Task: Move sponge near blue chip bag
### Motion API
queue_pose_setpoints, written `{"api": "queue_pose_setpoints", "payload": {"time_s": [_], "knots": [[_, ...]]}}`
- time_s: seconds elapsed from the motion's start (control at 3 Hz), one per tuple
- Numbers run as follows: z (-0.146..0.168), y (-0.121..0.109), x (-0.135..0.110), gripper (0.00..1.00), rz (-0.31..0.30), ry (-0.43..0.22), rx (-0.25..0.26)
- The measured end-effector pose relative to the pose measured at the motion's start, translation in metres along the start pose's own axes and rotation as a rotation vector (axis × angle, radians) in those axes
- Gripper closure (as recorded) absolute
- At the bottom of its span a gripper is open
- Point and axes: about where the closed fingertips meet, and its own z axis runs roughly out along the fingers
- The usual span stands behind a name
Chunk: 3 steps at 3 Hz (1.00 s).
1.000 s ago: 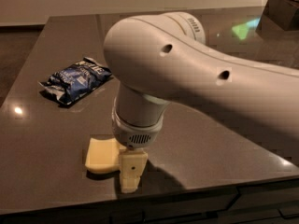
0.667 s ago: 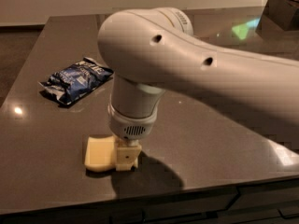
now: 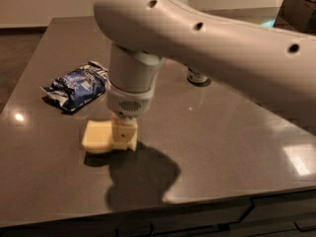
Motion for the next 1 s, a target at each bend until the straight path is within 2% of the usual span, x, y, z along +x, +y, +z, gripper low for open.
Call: {"api": "queue_pose_setpoints", "payload": {"time_s": [0.33, 0.67, 1.0], "knots": [[-0.019, -0.071, -0.020, 1.00, 0.124, -0.051, 0.039], [-0.026, -0.120, -0.029, 0.97, 0.212, -0.076, 0.086], [-0.022, -0.140, -0.029, 0.75, 0.229, -0.063, 0.132]]}}
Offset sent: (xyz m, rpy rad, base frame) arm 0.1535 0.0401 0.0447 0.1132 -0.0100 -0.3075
